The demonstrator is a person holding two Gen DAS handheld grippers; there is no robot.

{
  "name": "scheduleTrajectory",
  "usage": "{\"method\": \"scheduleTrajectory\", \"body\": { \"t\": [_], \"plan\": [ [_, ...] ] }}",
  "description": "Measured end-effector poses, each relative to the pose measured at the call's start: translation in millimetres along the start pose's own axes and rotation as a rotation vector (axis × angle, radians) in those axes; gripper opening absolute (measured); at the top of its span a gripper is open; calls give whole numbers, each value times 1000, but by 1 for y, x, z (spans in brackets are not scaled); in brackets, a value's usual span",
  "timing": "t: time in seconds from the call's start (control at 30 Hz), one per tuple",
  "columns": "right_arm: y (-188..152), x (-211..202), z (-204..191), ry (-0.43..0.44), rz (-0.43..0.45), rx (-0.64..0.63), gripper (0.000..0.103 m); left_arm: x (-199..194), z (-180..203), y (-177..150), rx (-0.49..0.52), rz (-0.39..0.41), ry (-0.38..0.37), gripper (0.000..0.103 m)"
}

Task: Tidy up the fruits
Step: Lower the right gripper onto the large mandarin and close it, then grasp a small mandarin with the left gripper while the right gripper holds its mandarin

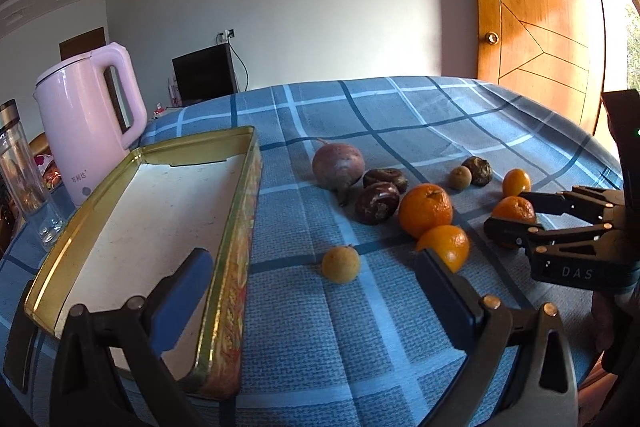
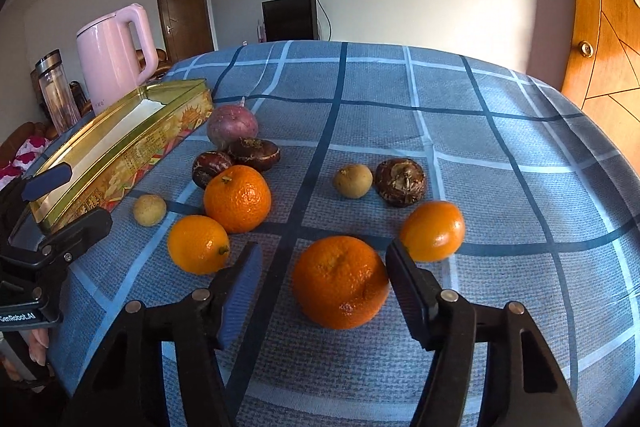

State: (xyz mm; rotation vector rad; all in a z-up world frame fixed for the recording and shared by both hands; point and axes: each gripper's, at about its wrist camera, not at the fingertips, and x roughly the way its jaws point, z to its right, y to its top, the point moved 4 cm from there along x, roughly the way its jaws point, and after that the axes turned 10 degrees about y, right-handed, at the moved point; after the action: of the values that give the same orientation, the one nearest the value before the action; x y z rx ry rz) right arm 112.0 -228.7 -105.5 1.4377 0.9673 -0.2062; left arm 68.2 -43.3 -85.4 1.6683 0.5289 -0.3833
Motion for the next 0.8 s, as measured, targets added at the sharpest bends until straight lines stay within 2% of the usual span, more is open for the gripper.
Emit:
{"method": "scheduleTrajectory", "body": {
  "t": [0.07, 0.23, 0.47, 0.67, 0.8],
  "plan": [
    [-1, 4, 1, 10, -20, 9, 51, 1, 3, 0, 10, -3, -5, 103],
    [-1, 6, 0, 31, -20, 6, 50, -2, 19, 3, 38, -13, -66, 96],
    [0, -21, 4, -18, 134, 26, 50, 1, 48, 4, 88, -42, -135, 91],
    [1, -30, 14, -29, 194, 83, 50, 14, 69, 7, 88, -113, -218, 82],
    [0, -29, 18, -8, 194, 110, 50, 26, 82, 4, 117, -162, -235, 64]
  ]
}}
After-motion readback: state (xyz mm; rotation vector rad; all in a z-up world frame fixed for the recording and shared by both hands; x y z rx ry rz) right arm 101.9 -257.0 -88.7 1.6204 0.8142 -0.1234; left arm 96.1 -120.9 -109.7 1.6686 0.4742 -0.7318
